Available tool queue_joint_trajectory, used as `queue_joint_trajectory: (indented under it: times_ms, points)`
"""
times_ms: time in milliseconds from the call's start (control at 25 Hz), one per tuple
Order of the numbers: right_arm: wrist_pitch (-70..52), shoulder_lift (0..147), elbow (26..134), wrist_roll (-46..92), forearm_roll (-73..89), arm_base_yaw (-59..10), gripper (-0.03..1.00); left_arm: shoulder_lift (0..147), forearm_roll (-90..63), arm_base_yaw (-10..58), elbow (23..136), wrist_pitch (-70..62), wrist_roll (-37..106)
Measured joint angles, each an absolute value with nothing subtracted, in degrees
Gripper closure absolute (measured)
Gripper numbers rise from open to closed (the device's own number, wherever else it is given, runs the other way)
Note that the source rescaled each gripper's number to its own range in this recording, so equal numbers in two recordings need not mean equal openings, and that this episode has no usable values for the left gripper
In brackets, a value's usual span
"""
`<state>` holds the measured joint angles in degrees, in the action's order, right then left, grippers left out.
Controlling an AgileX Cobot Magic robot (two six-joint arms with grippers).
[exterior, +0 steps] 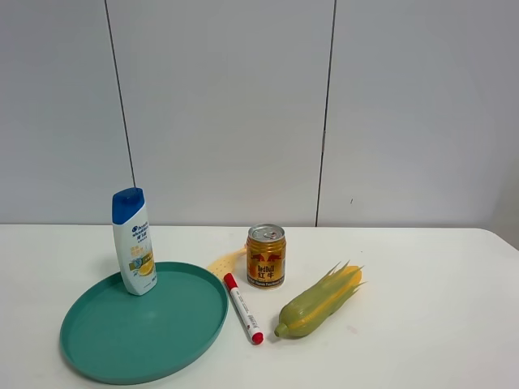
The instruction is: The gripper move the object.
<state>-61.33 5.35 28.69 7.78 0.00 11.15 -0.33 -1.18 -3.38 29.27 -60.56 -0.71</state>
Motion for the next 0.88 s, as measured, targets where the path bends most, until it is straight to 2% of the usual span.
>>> queue_joint_trajectory:
  times_ms: [520,760,880]
  points:
    - [-61.3,5.3,28.6,7.9,0.0,11.1,0.12,-0.3,-1.2,-3.4,29.3,-60.6,-0.7]
    - [-61.3,5.3,28.6,7.9,0.0,11.1,0.0,-0.3,-1.2,-3.4,29.3,-60.6,-0.7]
    - [-61.3,5.3,28.6,7.9,0.0,11.1,-0.02,-0.3,-1.2,-3.4,29.3,-60.6,-0.7]
